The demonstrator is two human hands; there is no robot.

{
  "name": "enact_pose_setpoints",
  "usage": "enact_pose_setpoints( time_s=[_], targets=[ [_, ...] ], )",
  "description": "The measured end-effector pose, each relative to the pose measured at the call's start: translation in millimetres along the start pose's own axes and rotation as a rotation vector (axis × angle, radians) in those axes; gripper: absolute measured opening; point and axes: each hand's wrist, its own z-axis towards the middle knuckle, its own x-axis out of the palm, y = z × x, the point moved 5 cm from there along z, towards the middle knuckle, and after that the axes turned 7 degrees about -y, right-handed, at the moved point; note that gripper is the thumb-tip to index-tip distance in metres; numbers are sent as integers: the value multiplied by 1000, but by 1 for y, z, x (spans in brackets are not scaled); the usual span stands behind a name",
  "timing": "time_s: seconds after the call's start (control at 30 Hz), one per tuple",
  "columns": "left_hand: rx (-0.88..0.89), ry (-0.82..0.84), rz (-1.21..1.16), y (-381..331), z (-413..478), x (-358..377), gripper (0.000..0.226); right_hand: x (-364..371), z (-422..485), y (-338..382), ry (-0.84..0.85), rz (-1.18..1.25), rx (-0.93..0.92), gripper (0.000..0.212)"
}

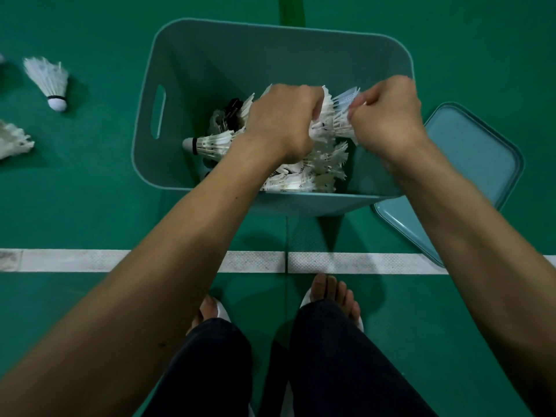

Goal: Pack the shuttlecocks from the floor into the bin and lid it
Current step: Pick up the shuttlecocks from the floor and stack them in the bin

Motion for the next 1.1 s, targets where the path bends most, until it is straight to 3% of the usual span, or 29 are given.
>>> enact_pose_setpoints(
  time_s=[0.23, 0.4, 0.53, 0.67, 0.87, 0.93, 1.1],
  targets=[
    [-2, 3, -34, 1, -5, -2, 40, 9, 1, 0, 194, -177, 61, 11],
    [0, -10, -41, 1, -8, -4, 40, 15, -5, 2, 89, -363, -39, 10],
    [23, 23, -29, 0, -9, -1, 41, 11, -5, -2, 91, -244, 11, 5],
    [65, 59, 34, -1, -2, 4, 53, 6, 0, -4, 166, -53, 100, 16],
    [46, 24, 61, -2, 4, 7, 37, -3, -14, 4, 94, -304, -52, 3],
    [36, 19, 59, -1, 3, 8, 35, -4, -24, 7, 57, -383, -90, 8],
    [44, 23, 58, 0, 3, 9, 39, 6, -17, -1, 177, -260, -7, 9]
  ],
)
